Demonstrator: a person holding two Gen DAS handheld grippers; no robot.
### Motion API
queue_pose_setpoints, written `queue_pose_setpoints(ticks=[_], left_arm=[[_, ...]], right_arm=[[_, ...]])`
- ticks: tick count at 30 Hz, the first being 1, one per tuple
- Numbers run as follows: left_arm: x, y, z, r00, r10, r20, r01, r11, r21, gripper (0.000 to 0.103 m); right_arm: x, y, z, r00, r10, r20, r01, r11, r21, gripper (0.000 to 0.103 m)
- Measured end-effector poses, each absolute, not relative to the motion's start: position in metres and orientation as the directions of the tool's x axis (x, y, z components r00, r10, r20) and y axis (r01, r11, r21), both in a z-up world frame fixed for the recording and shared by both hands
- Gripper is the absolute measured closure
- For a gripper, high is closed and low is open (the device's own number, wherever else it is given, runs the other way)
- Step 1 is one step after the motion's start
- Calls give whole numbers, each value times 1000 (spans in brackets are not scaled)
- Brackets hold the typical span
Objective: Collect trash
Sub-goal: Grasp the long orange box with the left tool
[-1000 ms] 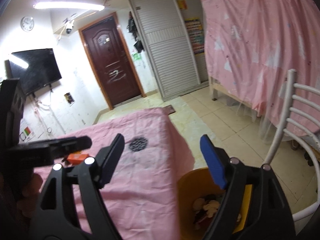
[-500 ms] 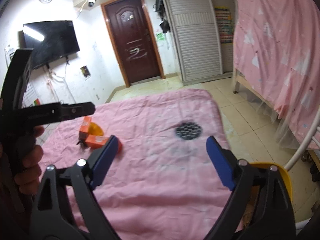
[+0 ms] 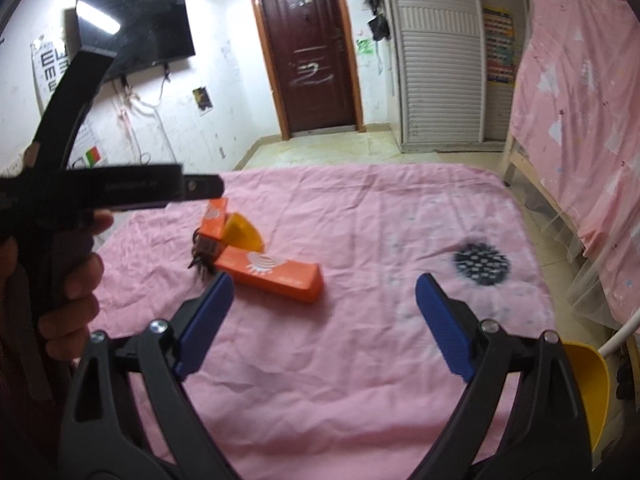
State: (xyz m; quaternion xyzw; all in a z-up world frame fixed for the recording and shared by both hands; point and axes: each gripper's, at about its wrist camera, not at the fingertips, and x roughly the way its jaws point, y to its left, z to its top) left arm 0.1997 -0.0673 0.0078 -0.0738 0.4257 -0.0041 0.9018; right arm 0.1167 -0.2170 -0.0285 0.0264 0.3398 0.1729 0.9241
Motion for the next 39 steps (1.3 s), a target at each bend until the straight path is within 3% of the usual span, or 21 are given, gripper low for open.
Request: queue_pose_setpoints(ticks=[13, 27, 29, 33, 39], left_arm=[[237, -38, -22, 555, -24, -832, -146, 981, -126, 26], [259, -30, -50, 469, -132, -873, -166, 958, -234, 28], [258, -29, -50, 475, -124, -871, -173, 957, -231, 34], [255, -25, -49, 487, -91, -869, -184, 962, -204, 71], [248, -24, -44, 515, -109, -850, -162, 962, -221, 82]], right_arm=[[134, -178, -42, 654, 349, -671, -351, 926, 139, 10], [149, -147, -50, 604, 345, -718, -395, 912, 105, 6], [152, -145, -52, 598, 337, -727, -391, 915, 102, 6], [157, -138, -55, 587, 320, -744, -393, 916, 83, 6], [162, -129, -58, 588, 280, -759, -386, 921, 40, 6]])
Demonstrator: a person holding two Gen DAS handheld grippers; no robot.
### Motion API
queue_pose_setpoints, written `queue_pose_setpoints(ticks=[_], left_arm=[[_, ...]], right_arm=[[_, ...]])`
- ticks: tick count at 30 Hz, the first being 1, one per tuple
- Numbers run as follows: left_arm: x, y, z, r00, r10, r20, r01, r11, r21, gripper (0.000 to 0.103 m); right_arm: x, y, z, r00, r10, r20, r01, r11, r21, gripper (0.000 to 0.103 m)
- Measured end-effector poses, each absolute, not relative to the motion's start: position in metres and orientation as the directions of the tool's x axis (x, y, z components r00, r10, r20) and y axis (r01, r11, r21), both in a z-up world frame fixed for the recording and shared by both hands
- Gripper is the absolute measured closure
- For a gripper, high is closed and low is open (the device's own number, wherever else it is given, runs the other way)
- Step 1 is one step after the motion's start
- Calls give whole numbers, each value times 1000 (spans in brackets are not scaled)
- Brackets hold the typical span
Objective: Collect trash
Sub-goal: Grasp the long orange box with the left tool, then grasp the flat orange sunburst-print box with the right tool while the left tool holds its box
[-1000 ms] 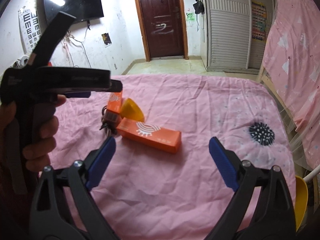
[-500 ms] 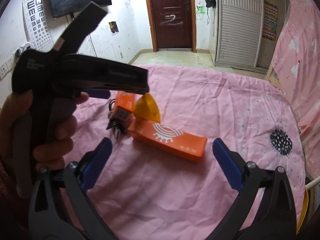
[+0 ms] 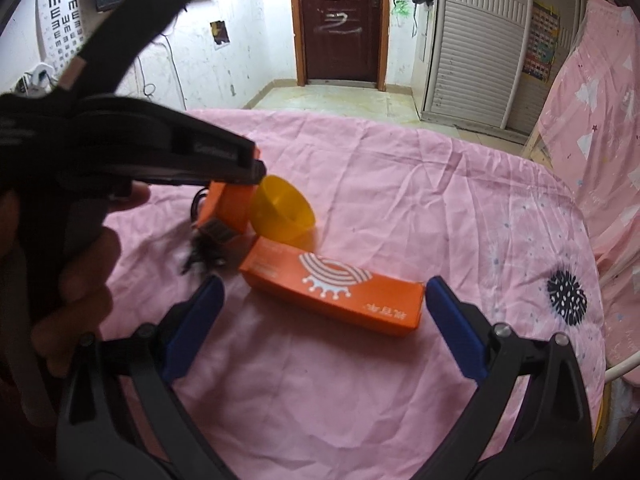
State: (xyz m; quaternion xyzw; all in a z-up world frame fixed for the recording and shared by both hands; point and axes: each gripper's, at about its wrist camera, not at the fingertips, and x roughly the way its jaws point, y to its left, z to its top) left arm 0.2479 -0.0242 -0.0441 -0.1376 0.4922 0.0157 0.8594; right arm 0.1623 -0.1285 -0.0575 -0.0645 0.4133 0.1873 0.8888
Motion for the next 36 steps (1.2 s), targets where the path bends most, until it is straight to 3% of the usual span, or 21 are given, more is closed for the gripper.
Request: queue_pose_setpoints(ticks=[18, 20, 28, 36], left_arm=[[216, 1, -8, 600, -141, -787, -139, 951, -276, 83], [211, 4, -6, 604, -139, -784, -141, 950, -277, 83], [204, 5, -2, 611, -120, -782, -146, 954, -260, 83], [223, 13, -10, 568, -56, -821, -149, 974, -169, 82]], right_arm=[[186, -114, -67, 556, 228, -799, -375, 927, 3, 6], [186, -114, -67, 555, 232, -799, -372, 928, 11, 12], [179, -120, -60, 603, 228, -765, -359, 933, -5, 13], [160, -143, -34, 672, 241, -700, -326, 945, 13, 13]])
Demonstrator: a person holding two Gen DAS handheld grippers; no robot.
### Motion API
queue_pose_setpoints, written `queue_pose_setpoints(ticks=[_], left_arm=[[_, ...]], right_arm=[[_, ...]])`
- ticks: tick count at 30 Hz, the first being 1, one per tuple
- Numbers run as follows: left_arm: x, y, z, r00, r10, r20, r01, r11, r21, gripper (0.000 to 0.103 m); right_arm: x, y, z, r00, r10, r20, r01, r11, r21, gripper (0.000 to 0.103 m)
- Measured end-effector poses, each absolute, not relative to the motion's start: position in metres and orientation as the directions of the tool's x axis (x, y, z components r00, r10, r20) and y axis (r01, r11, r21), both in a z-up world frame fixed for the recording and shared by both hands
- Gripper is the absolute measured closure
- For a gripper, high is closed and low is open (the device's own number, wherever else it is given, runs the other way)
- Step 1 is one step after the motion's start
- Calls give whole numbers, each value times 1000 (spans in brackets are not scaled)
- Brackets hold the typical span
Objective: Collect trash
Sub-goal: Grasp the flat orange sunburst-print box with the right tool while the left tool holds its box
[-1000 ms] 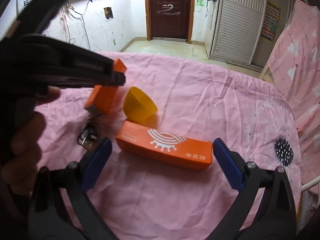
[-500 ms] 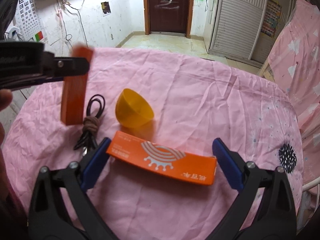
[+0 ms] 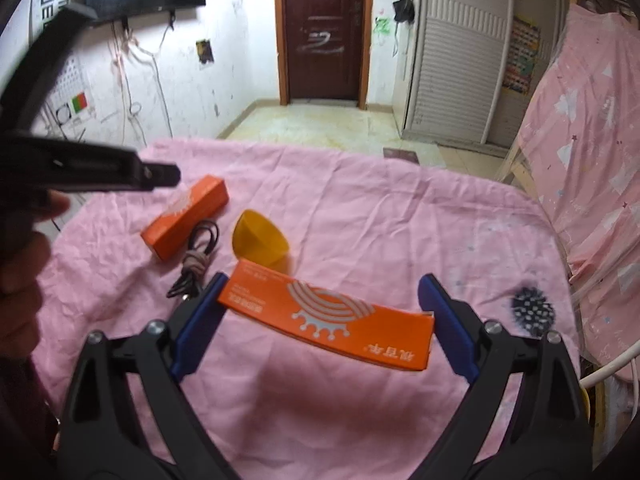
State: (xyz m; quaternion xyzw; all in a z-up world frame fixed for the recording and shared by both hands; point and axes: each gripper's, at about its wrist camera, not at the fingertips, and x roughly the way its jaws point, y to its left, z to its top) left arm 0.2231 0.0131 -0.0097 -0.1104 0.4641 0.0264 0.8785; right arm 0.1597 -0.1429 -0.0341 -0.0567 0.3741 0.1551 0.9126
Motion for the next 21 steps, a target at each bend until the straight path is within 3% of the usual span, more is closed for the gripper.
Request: queue_pose_setpoints(ticks=[7, 16, 18, 21], left_arm=[[245, 1, -28, 524, -75, -848, -111, 981, -156, 77], [257, -8, -47, 494, -7, -869, -131, 988, -83, 77], [257, -9, -47, 499, 15, -867, -139, 988, -63, 85], [257, -16, -46, 505, 37, -862, -143, 989, -41, 87]], right_arm=[[146, -160, -26, 698, 250, -671, -313, 949, 28, 12], [135, -180, -26, 710, 266, -652, -303, 951, 59, 12], [135, -183, -27, 710, 268, -651, -300, 952, 64, 12], [134, -188, -29, 713, 270, -647, -297, 952, 70, 12]])
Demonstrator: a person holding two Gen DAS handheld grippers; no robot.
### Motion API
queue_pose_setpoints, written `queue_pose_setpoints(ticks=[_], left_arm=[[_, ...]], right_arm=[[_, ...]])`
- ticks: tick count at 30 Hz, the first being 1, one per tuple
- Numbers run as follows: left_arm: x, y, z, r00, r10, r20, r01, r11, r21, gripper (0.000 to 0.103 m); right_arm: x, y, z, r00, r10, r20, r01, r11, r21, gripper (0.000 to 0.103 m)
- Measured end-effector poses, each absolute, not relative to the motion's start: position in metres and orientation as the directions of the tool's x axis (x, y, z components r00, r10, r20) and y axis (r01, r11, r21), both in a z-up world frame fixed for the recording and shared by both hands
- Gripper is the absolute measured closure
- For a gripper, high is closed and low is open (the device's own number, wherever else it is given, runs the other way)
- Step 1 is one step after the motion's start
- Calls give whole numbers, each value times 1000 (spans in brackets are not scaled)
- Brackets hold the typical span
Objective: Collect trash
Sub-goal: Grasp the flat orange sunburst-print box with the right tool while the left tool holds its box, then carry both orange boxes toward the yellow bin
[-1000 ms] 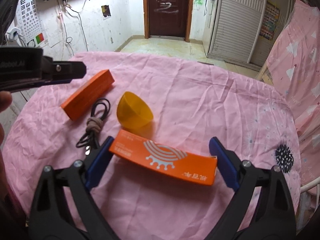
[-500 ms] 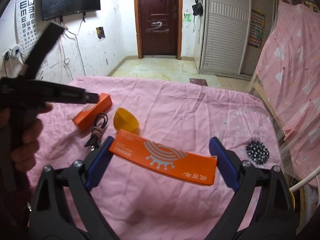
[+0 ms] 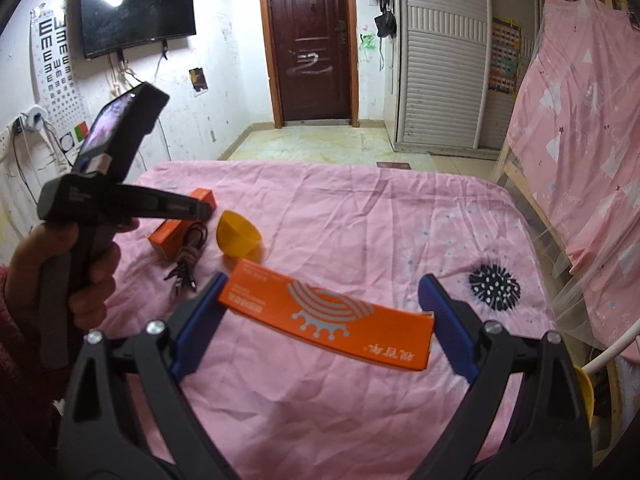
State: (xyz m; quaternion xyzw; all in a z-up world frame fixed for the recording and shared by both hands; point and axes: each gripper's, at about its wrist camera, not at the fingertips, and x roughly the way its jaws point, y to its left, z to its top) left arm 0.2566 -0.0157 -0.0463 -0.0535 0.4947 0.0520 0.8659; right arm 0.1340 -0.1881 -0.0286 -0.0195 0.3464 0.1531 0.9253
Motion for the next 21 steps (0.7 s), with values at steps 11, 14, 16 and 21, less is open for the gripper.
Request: queue_pose_setpoints(ticks=[11, 14, 16, 21], left_arm=[[228, -43, -10, 587, 83, -805, -127, 992, 9, 87], [219, -56, 4, 614, 84, -785, -109, 994, 21, 87], [214, -66, 12, 627, 78, -776, -95, 995, 23, 87], [203, -101, 33, 663, 60, -746, -42, 998, 43, 87]], right_arm=[[124, -230, -22, 750, 260, -609, -245, 963, 110, 12], [118, -246, -18, 766, 249, -593, -220, 968, 123, 12], [114, -259, -15, 779, 238, -580, -199, 971, 131, 12], [102, -289, -8, 809, 210, -550, -153, 977, 148, 12]])
